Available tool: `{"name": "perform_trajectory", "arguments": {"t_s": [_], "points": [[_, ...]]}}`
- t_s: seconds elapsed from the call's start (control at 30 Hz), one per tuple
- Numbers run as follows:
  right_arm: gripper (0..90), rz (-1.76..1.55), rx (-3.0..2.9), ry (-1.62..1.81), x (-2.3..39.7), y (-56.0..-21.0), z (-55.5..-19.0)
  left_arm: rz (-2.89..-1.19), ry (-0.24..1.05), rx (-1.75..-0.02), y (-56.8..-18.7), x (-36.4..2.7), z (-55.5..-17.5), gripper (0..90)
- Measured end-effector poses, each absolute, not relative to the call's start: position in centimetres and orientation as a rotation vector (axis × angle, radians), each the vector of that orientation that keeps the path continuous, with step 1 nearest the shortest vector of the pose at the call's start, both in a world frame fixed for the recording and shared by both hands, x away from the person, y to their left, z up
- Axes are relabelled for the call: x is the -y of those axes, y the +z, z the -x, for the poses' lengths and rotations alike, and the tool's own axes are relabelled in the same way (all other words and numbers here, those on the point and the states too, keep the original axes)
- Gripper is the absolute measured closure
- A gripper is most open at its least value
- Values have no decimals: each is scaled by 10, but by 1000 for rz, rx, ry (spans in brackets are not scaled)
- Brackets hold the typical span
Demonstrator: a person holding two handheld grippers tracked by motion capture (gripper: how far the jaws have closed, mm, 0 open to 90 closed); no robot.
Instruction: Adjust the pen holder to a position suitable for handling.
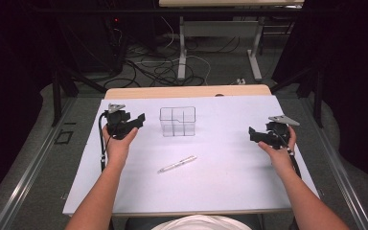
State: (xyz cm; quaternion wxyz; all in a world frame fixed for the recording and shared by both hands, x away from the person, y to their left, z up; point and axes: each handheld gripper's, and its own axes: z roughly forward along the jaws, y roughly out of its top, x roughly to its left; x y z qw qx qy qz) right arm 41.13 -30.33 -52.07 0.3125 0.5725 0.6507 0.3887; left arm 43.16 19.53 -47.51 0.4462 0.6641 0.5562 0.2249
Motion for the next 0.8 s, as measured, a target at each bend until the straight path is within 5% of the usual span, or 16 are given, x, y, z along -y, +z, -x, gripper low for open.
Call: {"name": "perform_trajectory", "arguments": {"t_s": [0.8], "points": [[13,-1529,-1756,1029,301,-527,-412,-1773,514,-1429,-476,-145,-475,755]]}}
